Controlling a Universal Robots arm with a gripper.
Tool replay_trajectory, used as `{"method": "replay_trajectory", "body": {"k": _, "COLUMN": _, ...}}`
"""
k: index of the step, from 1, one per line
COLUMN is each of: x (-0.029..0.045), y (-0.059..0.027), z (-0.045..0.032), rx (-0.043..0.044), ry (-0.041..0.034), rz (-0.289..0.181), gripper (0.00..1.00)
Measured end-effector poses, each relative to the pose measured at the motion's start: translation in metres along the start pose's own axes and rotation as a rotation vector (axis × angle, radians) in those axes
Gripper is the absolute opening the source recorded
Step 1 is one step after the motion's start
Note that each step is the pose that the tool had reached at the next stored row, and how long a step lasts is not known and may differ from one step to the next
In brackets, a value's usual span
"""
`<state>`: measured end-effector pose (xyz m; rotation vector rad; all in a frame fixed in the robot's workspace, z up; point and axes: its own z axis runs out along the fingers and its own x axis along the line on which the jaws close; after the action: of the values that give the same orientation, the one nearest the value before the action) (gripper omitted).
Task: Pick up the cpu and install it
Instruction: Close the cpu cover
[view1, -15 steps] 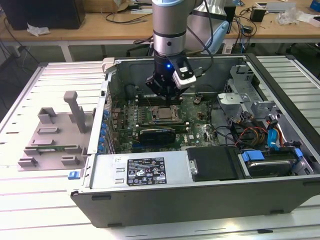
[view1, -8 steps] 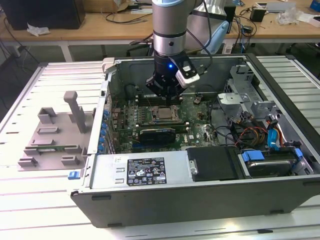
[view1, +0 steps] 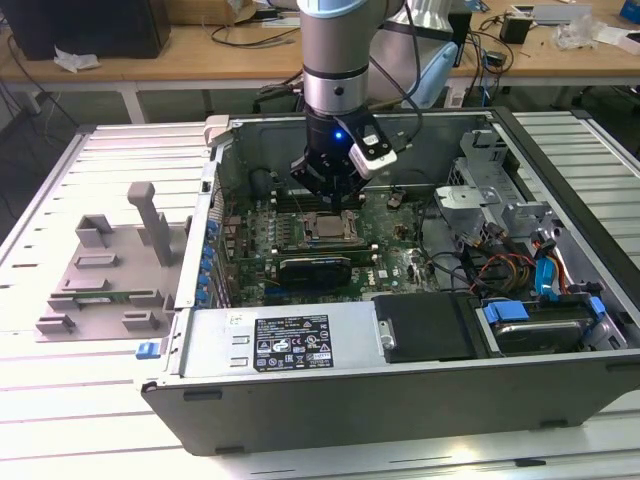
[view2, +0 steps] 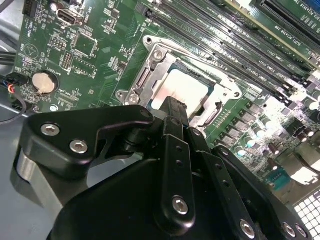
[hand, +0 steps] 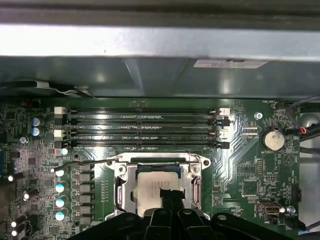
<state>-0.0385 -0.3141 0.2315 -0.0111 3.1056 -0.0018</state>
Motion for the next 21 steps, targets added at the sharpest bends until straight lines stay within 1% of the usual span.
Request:
{"method": "replay_trajectory", "body": {"k": 5, "x": 0.0027, "y": -0.0027, "z": 0.0045, "rx": 0.0002, "ry": -0.0036, "rz": -0.005, "gripper": 0.11}}
{"method": "replay_trajectory", "body": {"k": 7, "x": 0.0050, "y": -0.0035, "z": 0.0063, "rx": -0.0002, "ry": -0.0058, "rz": -0.009, "gripper": 0.11}}
{"method": "replay_trajectory", "body": {"k": 12, "x": 0.0146, "y": -0.0052, "z": 0.0083, "rx": -0.0003, "ry": -0.0099, "rz": -0.014, "gripper": 0.11}}
{"method": "replay_trajectory", "body": {"k": 14, "x": 0.0188, "y": -0.0056, "z": 0.0107, "rx": -0.0003, "ry": -0.0122, "rz": -0.016, "gripper": 0.11}}
{"method": "replay_trajectory", "body": {"k": 16, "x": 0.0213, "y": -0.0056, "z": 0.0131, "rx": -0.0003, "ry": -0.0125, "rz": -0.017, "gripper": 0.11}}
{"method": "replay_trajectory", "body": {"k": 17, "x": 0.0245, "y": -0.0055, "z": 0.0151, "rx": -0.0004, "ry": -0.0124, "rz": -0.018, "gripper": 0.11}}
{"method": "replay_trajectory", "body": {"k": 21, "x": 0.0300, "y": -0.0055, "z": 0.0182, "rx": -0.0003, "ry": -0.0123, "rz": -0.018, "gripper": 0.11}}
